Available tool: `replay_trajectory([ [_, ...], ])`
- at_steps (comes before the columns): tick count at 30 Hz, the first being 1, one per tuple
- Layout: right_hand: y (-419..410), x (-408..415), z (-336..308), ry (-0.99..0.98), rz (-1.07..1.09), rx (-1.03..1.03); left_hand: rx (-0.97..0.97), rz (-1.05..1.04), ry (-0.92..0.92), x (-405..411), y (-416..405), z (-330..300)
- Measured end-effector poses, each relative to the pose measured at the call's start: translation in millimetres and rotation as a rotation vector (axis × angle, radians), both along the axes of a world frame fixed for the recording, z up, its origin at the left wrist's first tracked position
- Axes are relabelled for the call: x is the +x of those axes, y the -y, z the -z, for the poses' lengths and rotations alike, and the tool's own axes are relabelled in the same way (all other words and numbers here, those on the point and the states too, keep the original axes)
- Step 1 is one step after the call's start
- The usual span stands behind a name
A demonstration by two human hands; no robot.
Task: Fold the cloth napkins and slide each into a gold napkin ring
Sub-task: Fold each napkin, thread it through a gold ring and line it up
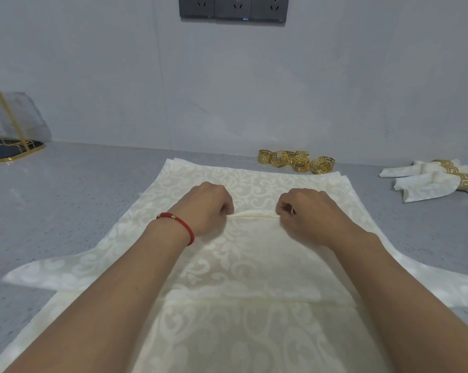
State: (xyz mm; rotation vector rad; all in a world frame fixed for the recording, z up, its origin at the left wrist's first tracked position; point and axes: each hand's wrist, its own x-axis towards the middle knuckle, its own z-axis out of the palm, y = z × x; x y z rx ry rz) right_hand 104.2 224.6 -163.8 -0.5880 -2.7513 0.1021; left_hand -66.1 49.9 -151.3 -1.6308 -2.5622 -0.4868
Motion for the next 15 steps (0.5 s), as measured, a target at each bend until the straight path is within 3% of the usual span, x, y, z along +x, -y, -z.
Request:
replay_trajectory([
  [4, -1.8, 3.3, 8.1, -0.056, -0.009, -0.116, 0.078, -0.058, 0.073, -4.2, -0.5, 2.1],
  [7, -2.6, 2.3, 5.5, -0.038, -0.012, -0.104, 0.033, -0.093, 0.109, -3.1, -1.3, 3.0],
  [12, 1.9, -1.0, 0.0, -0.022, 0.013, 0.116, 0.083, -0.087, -0.228, 4.8, -3.2, 3.2],
  [15, 3.7, 0.6, -6.4, 0.096, 0.009, 0.117, -0.006, -0.048, -0.195, 5.0, -2.0, -3.1],
])
